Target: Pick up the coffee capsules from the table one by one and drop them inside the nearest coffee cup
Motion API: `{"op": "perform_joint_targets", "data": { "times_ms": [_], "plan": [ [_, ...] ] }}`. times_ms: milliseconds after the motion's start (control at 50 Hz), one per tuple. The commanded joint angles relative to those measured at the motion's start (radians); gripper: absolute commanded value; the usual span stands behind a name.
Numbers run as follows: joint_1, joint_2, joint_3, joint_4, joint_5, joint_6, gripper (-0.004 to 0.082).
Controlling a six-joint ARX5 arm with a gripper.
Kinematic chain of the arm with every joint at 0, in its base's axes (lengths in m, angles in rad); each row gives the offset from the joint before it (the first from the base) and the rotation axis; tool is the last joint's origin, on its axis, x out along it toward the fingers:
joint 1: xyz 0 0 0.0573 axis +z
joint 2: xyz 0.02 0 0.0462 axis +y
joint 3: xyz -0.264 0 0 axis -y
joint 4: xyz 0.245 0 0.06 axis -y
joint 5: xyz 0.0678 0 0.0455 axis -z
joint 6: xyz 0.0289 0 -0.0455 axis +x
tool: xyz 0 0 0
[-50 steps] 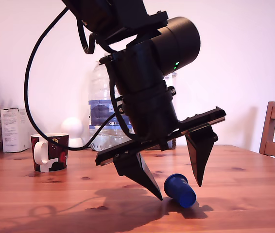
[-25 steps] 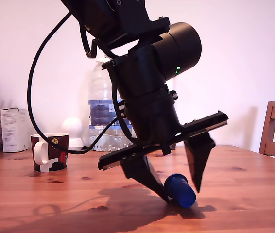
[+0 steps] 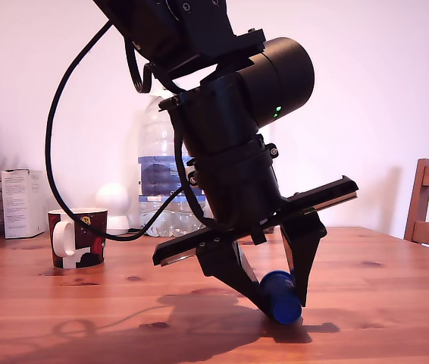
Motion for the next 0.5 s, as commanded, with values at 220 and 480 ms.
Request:
{"op": "perform_joint_targets", "data": {
  "times_ms": [220,480],
  "plan": [
    [0.002,0.041,-0.006,-0.003,-0.002,0.084,0.0072],
    [0.002,0.021,-0.006,-0.017,-0.039,0.325,0.0072]
  ]
}}
